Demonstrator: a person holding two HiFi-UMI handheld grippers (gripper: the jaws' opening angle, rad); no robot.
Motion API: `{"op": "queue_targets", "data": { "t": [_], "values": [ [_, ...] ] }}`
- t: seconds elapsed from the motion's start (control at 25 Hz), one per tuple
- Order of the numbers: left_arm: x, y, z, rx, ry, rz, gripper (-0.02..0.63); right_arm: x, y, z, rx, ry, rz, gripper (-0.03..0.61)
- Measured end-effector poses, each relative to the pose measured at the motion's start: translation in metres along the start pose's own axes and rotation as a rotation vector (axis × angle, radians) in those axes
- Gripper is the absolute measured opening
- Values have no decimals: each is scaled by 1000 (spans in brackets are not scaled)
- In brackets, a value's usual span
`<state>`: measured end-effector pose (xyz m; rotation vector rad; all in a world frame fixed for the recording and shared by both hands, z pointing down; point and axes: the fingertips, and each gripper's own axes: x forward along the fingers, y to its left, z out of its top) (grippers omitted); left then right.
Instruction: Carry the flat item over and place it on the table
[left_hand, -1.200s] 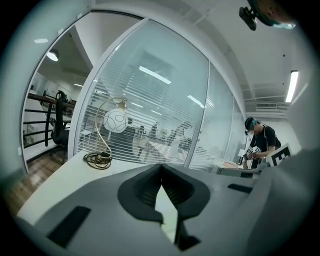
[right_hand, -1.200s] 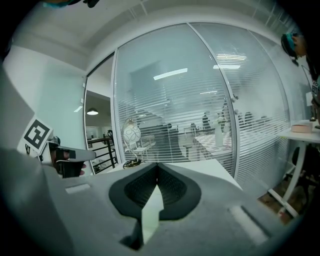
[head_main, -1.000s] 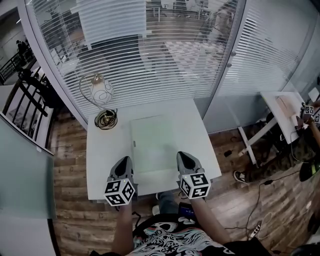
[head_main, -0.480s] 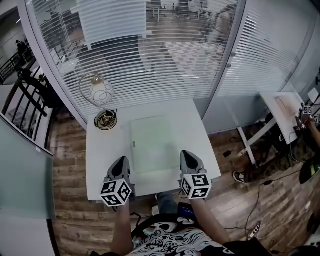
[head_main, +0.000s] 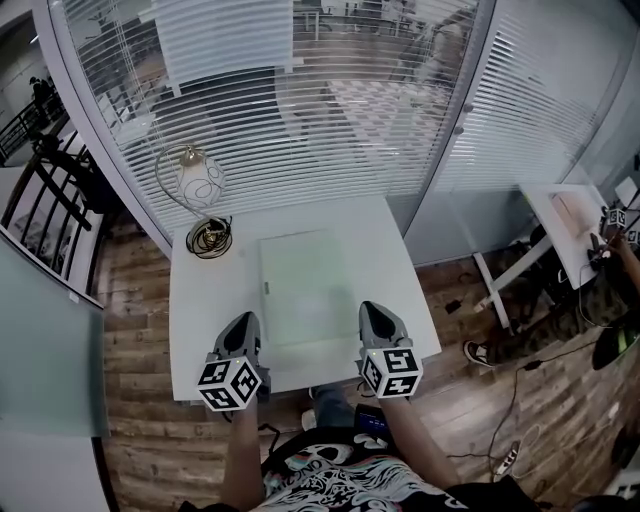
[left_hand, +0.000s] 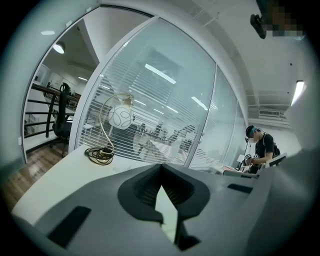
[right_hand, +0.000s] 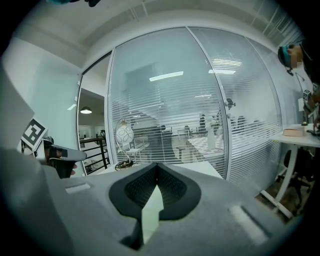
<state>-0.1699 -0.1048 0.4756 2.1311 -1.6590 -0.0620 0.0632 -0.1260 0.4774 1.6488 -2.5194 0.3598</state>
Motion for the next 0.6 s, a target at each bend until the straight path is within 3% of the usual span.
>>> {"op": "queue_targets", "data": {
  "t": [0.6],
  "values": [
    [6, 6, -1, 12, 19, 22, 6, 4, 0, -2, 11, 12, 3, 5]
  ]
}}
